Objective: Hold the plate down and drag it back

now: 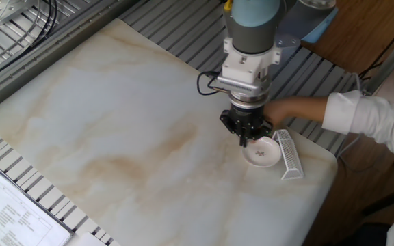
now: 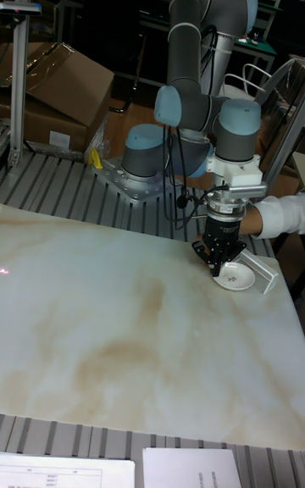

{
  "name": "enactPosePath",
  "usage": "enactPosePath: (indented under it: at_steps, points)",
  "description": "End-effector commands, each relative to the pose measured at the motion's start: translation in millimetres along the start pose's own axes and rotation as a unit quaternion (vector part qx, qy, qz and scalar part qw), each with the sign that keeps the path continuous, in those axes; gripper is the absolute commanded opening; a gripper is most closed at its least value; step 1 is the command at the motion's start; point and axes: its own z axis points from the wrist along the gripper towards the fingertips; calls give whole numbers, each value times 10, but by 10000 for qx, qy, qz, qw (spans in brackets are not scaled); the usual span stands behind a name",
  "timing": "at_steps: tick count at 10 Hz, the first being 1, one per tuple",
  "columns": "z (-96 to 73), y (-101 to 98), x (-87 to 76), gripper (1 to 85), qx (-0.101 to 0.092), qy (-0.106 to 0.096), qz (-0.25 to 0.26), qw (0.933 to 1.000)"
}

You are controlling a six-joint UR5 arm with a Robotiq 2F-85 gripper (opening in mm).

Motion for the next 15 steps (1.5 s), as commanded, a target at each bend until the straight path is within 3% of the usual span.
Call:
enactPosePath:
  at_steps: [1,3,8,11,13,14,15]
  points:
    - [-103,-86,11,10,-108,80,-73,9999]
    - [-122,-35,-16,10,-227,50,-39,9997]
    - [-159,-186,-17,10,8,86,-198,9998]
    - [-434,-567,153,10,284,322,-690,9967]
    - [-641,-806,304,10,363,409,-924,9942]
    - [-672,-915,342,10,538,342,-988,9931]
    - [-674,-960,372,10,590,281,-1026,9926]
